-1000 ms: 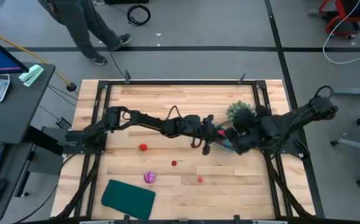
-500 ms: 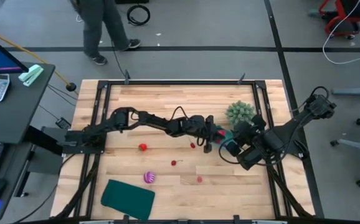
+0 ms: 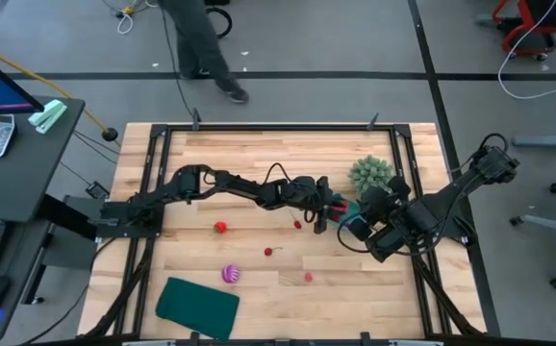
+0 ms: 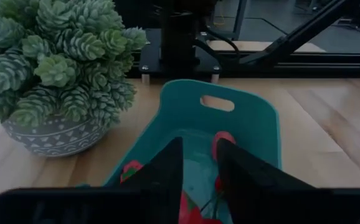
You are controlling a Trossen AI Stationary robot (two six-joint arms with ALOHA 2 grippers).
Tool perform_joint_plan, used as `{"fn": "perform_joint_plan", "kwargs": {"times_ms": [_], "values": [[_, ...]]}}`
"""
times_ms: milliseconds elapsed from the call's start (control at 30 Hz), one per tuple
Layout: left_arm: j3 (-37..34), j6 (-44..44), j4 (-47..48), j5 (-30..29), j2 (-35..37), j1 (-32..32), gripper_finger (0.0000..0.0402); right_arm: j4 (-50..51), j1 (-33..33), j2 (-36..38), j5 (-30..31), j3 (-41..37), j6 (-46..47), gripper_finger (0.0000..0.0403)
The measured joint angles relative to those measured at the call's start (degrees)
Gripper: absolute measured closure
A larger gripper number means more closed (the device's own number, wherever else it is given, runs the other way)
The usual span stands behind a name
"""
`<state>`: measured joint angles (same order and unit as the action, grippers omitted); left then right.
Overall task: Pick and placing Produce into tupperware
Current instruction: Put the cherry into the green bin
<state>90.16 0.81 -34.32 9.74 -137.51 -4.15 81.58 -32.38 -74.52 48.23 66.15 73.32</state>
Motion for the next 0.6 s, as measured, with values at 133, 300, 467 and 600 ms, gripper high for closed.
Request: {"fn": "perform_joint_plan", "kwargs": {"times_ms": [133,300,467,600], "values": [[-0.1,0.0,6.2,0.0,3.7,-0.2,0.028,0.0,0.0,0.0,0.6,0.0,0.0,0.0296],[0.0,-4.8,24.1,0.0,12.7,-1.1,0.0287,0.0,0.0,0.0,1.0,0.0,0.0,0.0296],[0.1,-12.6,45.3,0.0,23.0,-2.7,0.0309,-0.6,0.0,0.0,1.1,0.0,0.0,0.0296],[0.0,-15.4,62.7,0.1,31.0,-5.8,0.0333,-1.5,0.0,0.0,1.1,0.0,0.0,0.0296]]}}
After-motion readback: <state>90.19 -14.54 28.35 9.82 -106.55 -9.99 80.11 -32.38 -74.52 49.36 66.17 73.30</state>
